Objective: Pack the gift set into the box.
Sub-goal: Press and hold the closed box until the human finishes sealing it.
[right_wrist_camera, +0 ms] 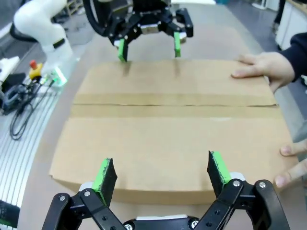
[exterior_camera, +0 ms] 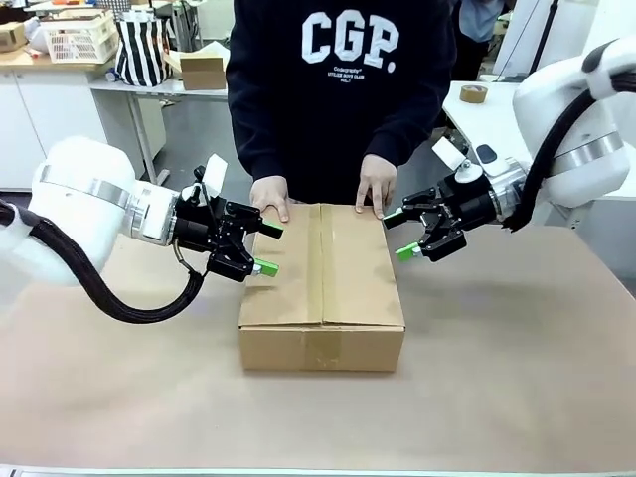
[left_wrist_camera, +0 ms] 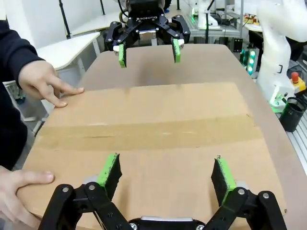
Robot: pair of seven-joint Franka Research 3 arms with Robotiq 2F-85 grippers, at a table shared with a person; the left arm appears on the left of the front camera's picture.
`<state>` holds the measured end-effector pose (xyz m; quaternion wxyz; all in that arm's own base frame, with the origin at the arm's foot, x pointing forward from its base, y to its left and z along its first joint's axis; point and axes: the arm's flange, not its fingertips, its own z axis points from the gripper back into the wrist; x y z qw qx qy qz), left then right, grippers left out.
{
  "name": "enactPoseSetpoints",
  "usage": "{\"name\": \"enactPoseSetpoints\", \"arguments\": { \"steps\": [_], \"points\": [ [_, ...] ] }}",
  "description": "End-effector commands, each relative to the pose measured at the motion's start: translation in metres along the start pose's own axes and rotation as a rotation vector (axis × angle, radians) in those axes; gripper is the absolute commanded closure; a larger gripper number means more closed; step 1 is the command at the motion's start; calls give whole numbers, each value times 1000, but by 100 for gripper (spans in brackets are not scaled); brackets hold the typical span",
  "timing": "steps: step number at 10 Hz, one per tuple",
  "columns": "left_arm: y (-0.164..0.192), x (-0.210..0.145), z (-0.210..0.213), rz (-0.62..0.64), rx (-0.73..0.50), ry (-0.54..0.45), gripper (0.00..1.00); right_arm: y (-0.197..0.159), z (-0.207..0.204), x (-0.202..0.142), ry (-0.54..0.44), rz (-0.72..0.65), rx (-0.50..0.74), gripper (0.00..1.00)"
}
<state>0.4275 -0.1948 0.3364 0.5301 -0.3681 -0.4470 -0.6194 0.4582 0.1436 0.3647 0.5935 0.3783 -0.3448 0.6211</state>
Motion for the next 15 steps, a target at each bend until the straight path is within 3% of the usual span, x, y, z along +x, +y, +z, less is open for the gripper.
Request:
{"name": "enactPoseSetpoints", "arguments": {
  "steps": [1,2,5,6,8,10,15],
  "points": [
    [-1,0,-1,-4,0,-1,0,8,6,12,67,57,-56,0],
    [1,-2,-1,24,-8,-17,0,0,-20,8,-12,84,38,0],
    [7,-8,15,35,-63,-69,0,-12,-58,-18,-195,26,65,0],
    [9,-10,17,30,-63,-79,0,-11,-57,-22,-205,2,62,0],
    [8,-16,6,6,-64,-41,0,-14,-59,-28,-169,-26,7,0],
    [4,-22,-10,-17,-79,3,0,-11,-68,-29,-163,-26,40,0],
    [8,-29,-23,2,-80,39,0,-6,-69,-43,78,-24,-16,0]
  ]
}}
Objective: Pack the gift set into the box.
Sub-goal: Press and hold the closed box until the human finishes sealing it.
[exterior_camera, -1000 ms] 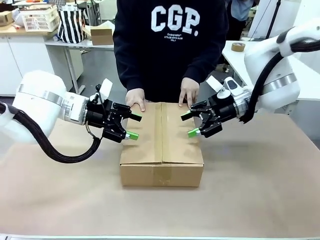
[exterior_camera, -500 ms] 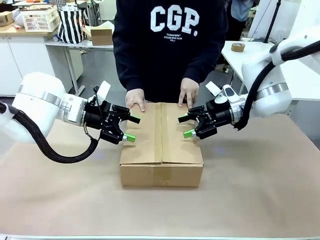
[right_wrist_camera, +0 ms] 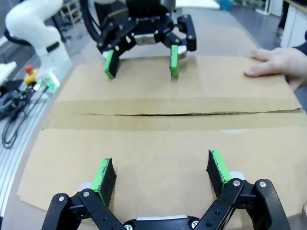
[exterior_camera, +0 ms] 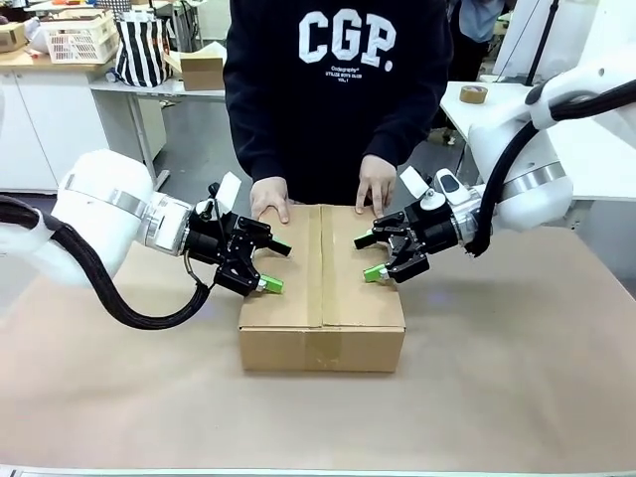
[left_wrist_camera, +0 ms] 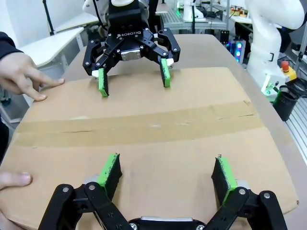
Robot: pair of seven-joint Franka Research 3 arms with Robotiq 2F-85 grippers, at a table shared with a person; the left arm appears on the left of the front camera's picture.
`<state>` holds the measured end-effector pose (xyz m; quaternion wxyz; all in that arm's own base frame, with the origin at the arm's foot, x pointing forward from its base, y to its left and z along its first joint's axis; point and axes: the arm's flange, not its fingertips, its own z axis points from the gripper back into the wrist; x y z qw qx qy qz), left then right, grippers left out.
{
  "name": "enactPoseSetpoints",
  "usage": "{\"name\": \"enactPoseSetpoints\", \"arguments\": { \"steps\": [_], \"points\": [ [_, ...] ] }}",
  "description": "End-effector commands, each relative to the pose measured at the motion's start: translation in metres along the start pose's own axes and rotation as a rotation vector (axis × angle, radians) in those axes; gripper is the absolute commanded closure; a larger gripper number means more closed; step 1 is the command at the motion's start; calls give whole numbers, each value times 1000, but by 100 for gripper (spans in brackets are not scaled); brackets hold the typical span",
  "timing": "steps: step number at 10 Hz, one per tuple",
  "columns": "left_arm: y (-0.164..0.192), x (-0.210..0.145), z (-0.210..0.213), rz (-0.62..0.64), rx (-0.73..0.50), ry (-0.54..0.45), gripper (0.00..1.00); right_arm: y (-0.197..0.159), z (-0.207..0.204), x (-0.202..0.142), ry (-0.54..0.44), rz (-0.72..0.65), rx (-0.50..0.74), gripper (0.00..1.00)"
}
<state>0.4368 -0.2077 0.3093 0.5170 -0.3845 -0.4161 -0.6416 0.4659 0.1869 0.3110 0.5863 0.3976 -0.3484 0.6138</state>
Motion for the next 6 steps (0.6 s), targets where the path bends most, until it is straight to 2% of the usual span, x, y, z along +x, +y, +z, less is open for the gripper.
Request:
{"name": "enactPoseSetpoints", "arguments": {
  "steps": [1,2,3,6],
  "points": [
    [4,-9,-2,29,9,26,0,4,-6,-17,86,-35,-8,0],
    [5,-13,-3,70,-21,68,0,3,-7,-17,60,-55,13,0],
    [1,-1,0,10,1,0,0,0,0,1,9,-5,0,0],
    [1,-1,0,10,1,0,0,0,0,1,9,-5,0,0]
  ]
}}
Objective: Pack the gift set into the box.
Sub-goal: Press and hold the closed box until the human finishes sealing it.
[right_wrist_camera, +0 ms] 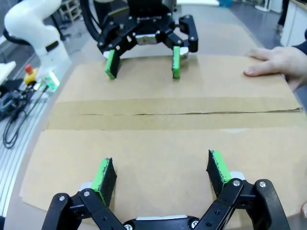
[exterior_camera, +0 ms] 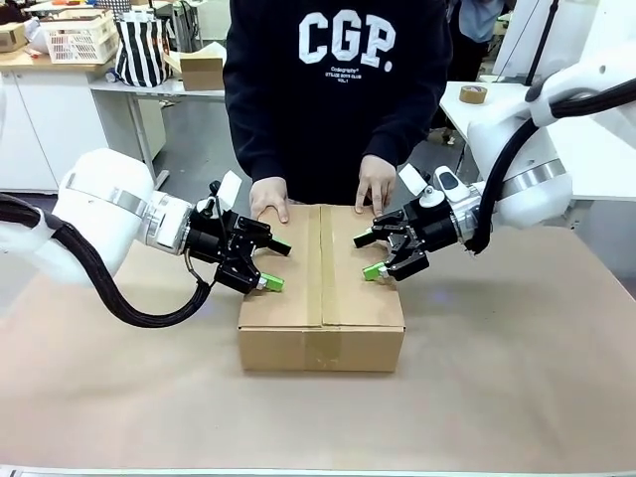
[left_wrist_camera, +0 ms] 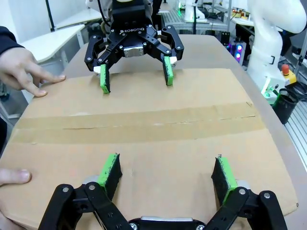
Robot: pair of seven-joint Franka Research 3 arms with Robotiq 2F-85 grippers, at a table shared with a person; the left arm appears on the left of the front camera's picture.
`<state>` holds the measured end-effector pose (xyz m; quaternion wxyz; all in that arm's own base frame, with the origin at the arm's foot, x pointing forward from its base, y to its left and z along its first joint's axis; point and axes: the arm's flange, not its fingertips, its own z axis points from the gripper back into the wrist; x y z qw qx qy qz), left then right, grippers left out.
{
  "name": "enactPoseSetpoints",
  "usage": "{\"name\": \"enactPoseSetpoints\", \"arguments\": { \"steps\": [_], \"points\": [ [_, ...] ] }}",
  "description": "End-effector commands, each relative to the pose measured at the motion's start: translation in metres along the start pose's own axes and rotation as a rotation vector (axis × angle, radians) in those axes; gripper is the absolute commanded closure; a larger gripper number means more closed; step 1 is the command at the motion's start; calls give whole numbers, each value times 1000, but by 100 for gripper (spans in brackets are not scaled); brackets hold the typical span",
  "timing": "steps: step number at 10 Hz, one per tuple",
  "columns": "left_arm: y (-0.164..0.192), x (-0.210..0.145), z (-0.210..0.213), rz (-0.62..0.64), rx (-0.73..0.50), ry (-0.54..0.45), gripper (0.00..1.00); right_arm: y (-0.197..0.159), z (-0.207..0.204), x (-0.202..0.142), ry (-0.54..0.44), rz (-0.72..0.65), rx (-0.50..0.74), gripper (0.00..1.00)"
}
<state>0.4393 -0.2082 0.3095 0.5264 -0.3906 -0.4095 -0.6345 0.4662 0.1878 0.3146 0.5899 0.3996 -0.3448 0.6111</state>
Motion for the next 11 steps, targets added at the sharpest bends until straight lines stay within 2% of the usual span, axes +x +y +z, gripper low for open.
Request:
{"name": "enactPoseSetpoints", "arguments": {
  "steps": [1,11],
  "points": [
    [-2,-1,0,-20,2,-1,0,0,-1,-2,7,7,-2,0],
    [-2,-1,0,-20,2,-1,0,0,-1,-2,7,7,-2,0]
  ]
}}
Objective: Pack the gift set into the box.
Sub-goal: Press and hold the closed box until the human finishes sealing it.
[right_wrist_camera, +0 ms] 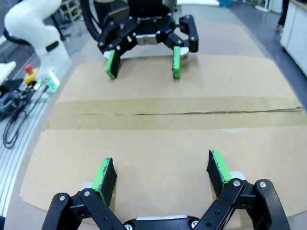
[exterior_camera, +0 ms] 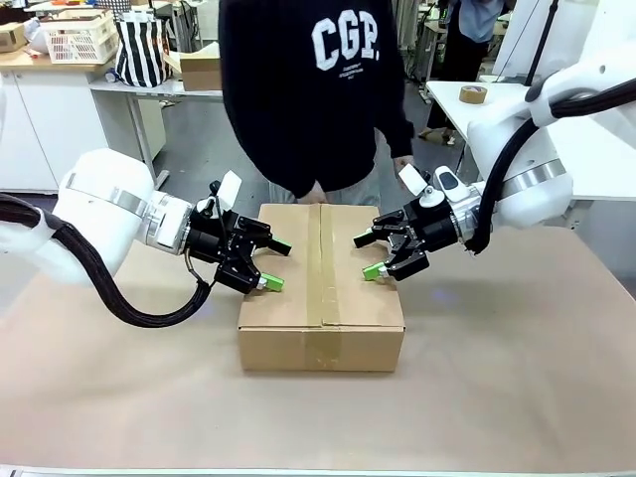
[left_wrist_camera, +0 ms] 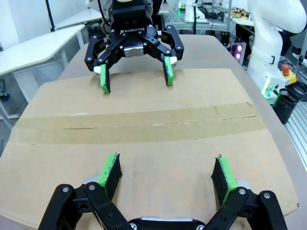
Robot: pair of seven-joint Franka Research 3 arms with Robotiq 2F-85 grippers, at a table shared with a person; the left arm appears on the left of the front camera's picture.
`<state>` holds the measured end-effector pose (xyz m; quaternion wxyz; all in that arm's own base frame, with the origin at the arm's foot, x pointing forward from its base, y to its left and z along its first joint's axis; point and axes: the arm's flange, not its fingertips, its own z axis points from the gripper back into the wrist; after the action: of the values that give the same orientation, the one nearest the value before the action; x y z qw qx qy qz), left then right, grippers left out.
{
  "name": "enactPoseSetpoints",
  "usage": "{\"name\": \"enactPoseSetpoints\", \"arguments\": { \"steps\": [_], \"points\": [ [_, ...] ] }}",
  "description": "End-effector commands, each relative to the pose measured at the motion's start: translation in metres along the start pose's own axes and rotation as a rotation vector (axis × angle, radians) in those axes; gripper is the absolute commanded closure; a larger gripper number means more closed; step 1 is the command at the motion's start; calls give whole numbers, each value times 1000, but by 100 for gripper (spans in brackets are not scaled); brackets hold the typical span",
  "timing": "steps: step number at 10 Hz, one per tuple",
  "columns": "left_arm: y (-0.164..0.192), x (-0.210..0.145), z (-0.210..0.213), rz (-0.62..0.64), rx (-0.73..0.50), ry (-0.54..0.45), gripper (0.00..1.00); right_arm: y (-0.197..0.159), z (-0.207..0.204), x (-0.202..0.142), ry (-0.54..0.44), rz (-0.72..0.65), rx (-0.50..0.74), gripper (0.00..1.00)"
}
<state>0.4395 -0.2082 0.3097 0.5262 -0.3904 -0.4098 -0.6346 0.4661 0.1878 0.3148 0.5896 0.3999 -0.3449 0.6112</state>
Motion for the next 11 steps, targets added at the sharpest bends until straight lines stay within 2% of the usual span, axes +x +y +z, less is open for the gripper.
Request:
{"name": "enactPoseSetpoints", "arguments": {
  "steps": [1,11],
  "points": [
    [-2,-1,0,-19,2,-1,0,0,-1,-2,8,6,-3,0],
    [-2,-1,0,-19,2,-1,0,0,-1,-2,8,6,-3,0]
  ]
}}
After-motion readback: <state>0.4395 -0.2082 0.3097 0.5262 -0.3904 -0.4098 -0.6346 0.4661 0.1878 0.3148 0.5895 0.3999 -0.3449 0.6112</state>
